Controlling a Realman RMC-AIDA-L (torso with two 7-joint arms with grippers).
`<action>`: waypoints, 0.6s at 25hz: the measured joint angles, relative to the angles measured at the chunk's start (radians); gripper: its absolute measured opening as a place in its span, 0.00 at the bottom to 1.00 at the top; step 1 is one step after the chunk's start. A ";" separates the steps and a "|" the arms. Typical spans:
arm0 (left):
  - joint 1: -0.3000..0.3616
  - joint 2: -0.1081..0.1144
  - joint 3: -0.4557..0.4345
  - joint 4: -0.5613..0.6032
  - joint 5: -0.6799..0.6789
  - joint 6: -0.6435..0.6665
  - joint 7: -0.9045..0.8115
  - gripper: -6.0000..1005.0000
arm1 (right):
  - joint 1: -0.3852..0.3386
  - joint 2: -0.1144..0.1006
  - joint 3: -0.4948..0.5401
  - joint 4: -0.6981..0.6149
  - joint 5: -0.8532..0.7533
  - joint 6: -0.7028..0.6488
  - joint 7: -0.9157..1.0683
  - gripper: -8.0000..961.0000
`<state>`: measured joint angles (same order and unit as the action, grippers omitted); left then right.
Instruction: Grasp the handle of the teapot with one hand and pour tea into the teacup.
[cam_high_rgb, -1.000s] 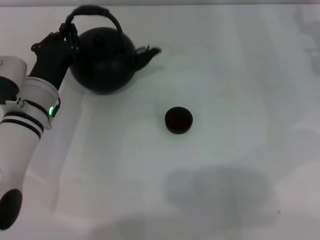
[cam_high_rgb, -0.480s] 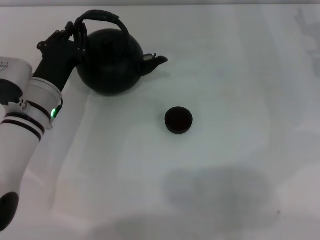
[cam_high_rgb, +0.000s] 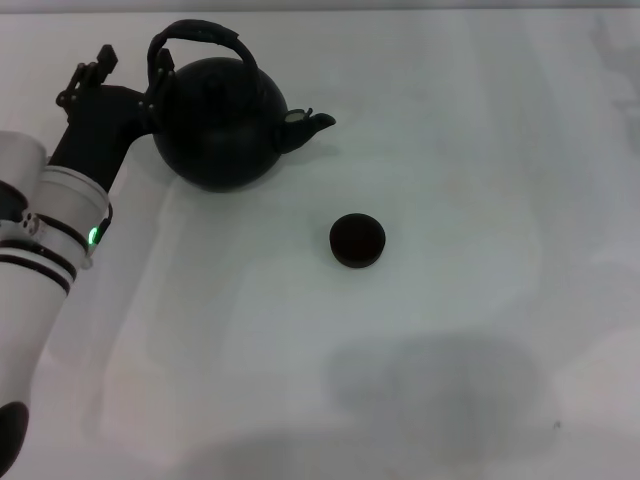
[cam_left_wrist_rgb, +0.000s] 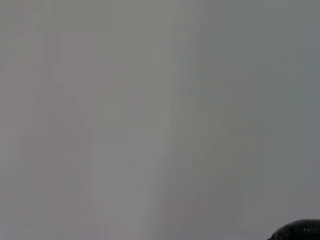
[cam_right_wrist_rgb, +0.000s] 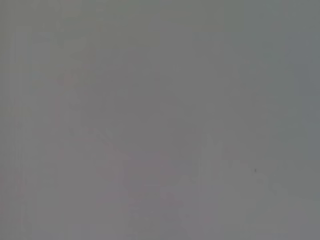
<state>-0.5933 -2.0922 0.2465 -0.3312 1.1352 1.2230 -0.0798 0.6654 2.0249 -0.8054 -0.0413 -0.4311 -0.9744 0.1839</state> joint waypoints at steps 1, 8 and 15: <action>0.004 0.000 0.002 0.000 0.000 0.009 0.000 0.48 | 0.000 0.000 0.000 0.000 0.000 0.000 0.000 0.88; 0.048 0.001 0.002 0.000 0.002 0.079 -0.003 0.81 | 0.000 0.000 -0.002 0.000 0.000 -0.001 0.000 0.88; 0.083 -0.001 0.001 -0.004 0.001 0.144 -0.013 0.84 | 0.000 0.000 0.000 0.000 0.000 0.003 0.003 0.88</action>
<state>-0.5108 -2.0929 0.2480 -0.3355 1.1365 1.3671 -0.0924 0.6657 2.0248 -0.8058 -0.0414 -0.4310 -0.9712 0.1869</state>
